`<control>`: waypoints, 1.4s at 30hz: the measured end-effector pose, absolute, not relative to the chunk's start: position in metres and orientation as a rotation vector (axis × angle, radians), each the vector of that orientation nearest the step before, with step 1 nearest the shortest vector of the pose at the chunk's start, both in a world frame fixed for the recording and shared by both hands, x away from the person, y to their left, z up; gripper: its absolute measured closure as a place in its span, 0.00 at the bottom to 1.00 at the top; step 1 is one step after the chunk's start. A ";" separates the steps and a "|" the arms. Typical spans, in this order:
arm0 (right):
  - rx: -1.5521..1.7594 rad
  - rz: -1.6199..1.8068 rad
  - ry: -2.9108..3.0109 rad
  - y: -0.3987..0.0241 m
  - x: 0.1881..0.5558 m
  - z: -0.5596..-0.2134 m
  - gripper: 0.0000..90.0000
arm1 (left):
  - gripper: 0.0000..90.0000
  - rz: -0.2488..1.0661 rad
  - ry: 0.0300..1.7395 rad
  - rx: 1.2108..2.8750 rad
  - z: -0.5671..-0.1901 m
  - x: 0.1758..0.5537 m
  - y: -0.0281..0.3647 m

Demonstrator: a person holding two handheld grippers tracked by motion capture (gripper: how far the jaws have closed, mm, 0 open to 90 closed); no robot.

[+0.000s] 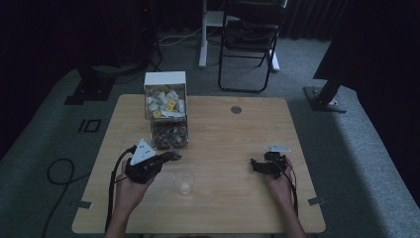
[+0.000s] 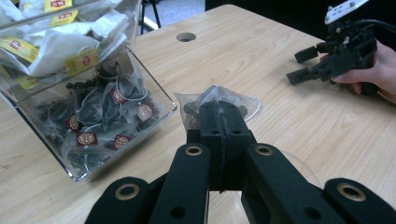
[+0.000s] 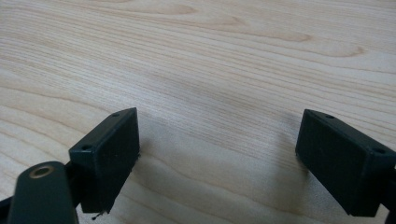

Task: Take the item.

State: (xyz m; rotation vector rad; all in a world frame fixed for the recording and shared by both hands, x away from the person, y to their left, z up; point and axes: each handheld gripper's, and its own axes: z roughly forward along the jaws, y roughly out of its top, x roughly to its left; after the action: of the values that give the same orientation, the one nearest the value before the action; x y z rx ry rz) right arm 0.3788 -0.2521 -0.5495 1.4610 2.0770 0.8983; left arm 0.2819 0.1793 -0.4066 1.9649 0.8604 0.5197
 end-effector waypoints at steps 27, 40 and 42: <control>1.461 0.899 2.077 -0.252 0.379 -0.550 0.15 | 1.00 0.501 0.843 1.960 -0.413 0.255 0.176; 1.461 0.899 2.077 -0.252 0.379 -0.550 0.15 | 1.00 0.483 0.822 1.970 -0.416 0.247 0.169; 1.461 0.899 2.077 -0.252 0.379 -0.550 0.15 | 1.00 0.480 0.818 1.970 -0.416 0.247 0.168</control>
State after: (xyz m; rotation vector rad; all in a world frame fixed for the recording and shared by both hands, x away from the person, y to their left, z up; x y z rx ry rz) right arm 0.3788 -0.2520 -0.5495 1.4610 2.0768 0.8990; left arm 0.2469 0.1682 -0.4161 1.9703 0.8182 0.4802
